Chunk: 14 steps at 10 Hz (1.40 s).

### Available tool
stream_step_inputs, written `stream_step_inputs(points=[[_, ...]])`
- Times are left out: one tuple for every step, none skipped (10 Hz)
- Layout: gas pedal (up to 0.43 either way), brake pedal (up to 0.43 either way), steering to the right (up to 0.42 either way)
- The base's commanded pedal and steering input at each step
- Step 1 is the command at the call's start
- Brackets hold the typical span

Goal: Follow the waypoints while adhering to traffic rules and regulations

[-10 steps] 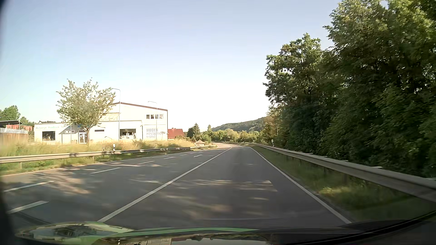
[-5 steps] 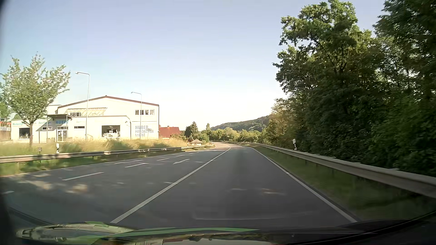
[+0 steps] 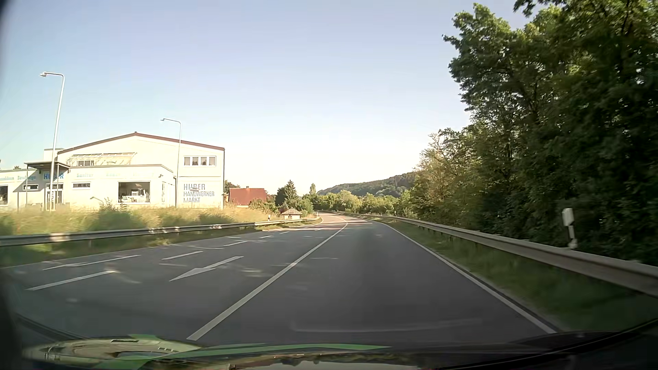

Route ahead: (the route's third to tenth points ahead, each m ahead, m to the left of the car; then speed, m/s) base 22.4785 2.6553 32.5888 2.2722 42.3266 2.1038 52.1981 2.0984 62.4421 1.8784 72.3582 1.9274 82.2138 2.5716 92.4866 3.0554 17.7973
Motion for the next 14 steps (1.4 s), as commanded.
stream_step_inputs(points=[[0.240, 0.000, 0.005], [0.240, 0.000, 0.006], [0.240, 0.000, 0.006], [0.240, 0.000, 0.006], [0.240, 0.000, 0.006], [0.240, 0.000, 0.005], [0.240, 0.000, 0.005], [0.240, 0.000, 0.006], [0.240, 0.000, 0.005], [0.248, 0.000, 0.005], [0.248, 0.000, 0.005], [0.260, 0.000, 0.005], [0.260, 0.000, 0.004], [0.248, 0.000, 0.003]])
